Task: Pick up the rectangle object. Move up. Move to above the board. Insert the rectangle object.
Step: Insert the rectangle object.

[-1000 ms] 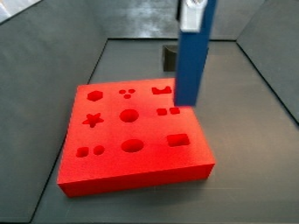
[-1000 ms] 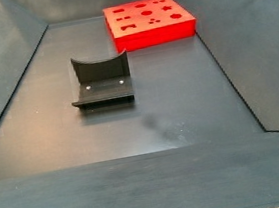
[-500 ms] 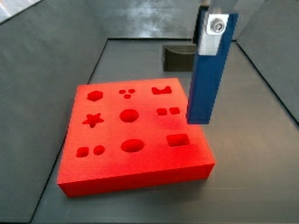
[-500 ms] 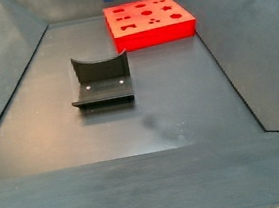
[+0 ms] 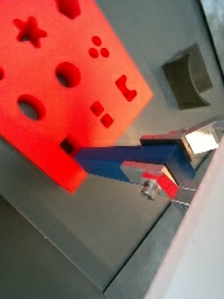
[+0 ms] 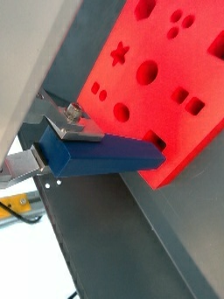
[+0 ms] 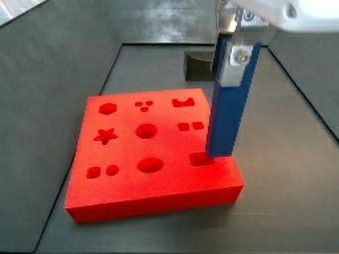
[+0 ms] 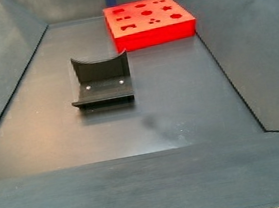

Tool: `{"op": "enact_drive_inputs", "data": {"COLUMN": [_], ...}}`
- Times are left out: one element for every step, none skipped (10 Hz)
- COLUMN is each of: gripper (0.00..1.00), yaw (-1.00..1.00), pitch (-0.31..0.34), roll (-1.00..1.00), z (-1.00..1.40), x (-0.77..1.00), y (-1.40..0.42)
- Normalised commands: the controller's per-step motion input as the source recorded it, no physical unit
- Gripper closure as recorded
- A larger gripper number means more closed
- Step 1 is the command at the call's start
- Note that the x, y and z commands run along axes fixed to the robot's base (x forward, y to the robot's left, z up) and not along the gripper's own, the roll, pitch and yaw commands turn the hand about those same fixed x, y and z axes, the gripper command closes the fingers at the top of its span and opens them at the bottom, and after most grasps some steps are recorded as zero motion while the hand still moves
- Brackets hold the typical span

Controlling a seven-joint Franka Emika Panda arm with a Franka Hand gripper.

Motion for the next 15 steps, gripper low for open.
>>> {"op": "enact_drive_inputs", "data": {"gripper": [1.00,1.00,1.00,1.00,1.00,1.00,1.00,1.00,1.00,1.00,1.00,1.00,1.00,1.00,1.00], "yaw": [0.20,0.19,0.32,0.59,0.21,0.03,0.09,0.00,-0.22,-0.17,-0.07,-0.15,-0.49,-0.39,-0.08], "pitch": [-0.011,-0.019,-0.026,-0.013,-0.004,0.000,0.000,0.049,0.067,0.051,0.020,0.027,0.040,0.053,0.019], "roll": [0.00,0.00,-0.01,0.00,0.00,0.00,0.02,0.09,0.10,0.05,0.02,0.03,0.07,0.05,0.01], "z": [-0.06,-0.07,-0.08,-0.07,-0.02,-0.01,-0.02,-0.01,0.00,0.00,0.00,0.00,0.00,0.00,0.00], "x": [0.00,-0.04,-0.05,0.00,0.00,0.00,0.00,0.17,0.17,0.09,0.00,0.00,0.09,0.05,0.00], "y": [0.00,0.00,0.00,0.00,0.00,0.00,0.00,0.00,0.00,0.00,0.00,0.00,0.00,0.00,0.00]}}
